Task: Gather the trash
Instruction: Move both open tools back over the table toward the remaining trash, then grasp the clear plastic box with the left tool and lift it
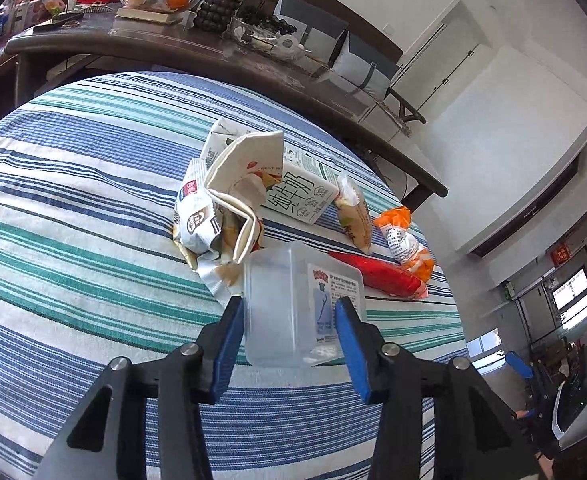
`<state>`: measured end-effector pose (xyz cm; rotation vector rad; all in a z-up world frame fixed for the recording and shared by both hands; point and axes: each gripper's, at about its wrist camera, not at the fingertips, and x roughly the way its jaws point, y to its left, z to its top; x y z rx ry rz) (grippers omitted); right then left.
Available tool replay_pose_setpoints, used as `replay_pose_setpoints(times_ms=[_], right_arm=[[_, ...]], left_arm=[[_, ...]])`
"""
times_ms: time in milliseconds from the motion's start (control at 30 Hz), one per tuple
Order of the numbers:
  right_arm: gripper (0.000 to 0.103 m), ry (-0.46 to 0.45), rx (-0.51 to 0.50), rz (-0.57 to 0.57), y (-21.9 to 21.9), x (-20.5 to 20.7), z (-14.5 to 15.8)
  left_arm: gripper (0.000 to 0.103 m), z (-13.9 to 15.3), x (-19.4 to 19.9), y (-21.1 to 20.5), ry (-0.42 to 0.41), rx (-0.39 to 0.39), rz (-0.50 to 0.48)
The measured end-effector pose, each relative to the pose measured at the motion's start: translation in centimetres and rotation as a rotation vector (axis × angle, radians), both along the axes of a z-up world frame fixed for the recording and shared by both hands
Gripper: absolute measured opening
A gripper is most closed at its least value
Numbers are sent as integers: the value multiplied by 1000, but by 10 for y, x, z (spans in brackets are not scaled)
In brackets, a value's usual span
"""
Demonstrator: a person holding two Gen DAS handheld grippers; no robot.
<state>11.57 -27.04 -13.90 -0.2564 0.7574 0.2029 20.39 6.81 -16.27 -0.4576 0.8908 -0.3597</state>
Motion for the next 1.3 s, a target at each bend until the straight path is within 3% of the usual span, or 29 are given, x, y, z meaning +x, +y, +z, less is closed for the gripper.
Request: replay_pose_setpoints(times_ms=[100,233,333,467,633,767,867,1033,1167,1300], right_arm=[[99,6,6,3,0,2,-1],[99,3,12,20,5,2,1],[99,2,8,34,10,2,0],[99,4,2,42,16,2,-1],[99,35,38,43,16,6,-5],[99,62,89,24,8,21,-8],[99,91,137,79,9,43,-9],[99,81,17,240,48,81,-13],[98,108,36,274,64,117,-20],[80,188,73,268,74,143,-31]], left_arm=[[42,4,-34,-1,-4,38,4],[42,0,-76,-8,19,90,-70],[55,2,-97,-17,0,176,-128],[80,16,-103,-21,-116,370,-93],[84,12,-67,-34,-168,463,-206],[84,-3,-49,-40,-155,452,-255],[84,-6,-46,-46,-174,455,-257],[84,-10,-37,-55,-189,478,-251],[84,-15,-31,-57,-173,494,-253],[80,-13,-30,-48,-179,473,-216]])
